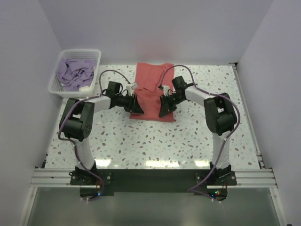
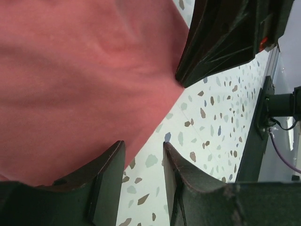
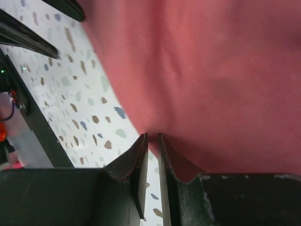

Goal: Fold and stack the t-shirts
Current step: Fold the tshirt

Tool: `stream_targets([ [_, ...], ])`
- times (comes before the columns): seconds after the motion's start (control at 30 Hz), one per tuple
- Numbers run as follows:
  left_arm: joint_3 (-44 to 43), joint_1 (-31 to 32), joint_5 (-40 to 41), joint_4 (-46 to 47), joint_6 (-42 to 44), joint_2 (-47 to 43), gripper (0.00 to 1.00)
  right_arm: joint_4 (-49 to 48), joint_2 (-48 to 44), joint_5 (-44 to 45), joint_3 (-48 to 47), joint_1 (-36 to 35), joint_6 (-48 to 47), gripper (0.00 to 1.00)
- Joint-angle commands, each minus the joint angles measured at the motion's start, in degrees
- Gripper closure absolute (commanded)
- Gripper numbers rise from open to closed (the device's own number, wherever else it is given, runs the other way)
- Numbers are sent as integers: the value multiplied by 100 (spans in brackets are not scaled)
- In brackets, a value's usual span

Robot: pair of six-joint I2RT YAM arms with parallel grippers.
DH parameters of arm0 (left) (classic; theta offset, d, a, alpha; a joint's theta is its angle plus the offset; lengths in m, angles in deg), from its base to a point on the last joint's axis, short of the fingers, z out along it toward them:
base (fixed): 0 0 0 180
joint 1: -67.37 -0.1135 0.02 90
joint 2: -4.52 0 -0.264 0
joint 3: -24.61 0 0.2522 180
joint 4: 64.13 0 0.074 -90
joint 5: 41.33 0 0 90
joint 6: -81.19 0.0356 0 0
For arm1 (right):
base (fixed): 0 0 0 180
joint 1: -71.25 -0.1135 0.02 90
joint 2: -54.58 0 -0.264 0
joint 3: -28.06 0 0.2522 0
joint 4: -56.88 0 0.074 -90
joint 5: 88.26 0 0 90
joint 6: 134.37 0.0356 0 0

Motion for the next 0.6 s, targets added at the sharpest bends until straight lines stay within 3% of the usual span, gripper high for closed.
stream_targets([
  [0.0, 110, -192, 5, 657, -604, 242, 57, -521, 186, -7, 274, 206, 683, 82],
  [0.2, 295, -597, 384, 605, -868, 867, 59, -328, 512, 293, 556, 602, 375, 82],
  [0.37, 699, -633, 34, 245, -869, 526, 59, 128, 249, 389, 661, 796, -221, 81],
  [0.57, 524, -695, 93, -537, 649, -774, 55, 1017, -1050, 169, 520, 805, -1669, 64],
])
